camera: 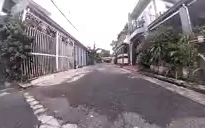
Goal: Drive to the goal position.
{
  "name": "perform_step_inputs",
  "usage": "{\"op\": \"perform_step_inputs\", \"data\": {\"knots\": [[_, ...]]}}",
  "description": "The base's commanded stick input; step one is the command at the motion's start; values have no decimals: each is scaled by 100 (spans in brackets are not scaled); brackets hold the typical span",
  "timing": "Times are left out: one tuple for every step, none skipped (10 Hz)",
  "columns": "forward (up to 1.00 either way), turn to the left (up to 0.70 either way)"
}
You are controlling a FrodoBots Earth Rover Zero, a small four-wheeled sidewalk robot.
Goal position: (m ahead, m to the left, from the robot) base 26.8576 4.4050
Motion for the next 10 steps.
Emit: {"op": "perform_step_inputs", "data": {"knots": [[100, 0], [100, 0], [100, 0], [100, 0], [100, 0], [100, 0], [100, 0], [100, 0], [100, 0], [100, 0]]}}
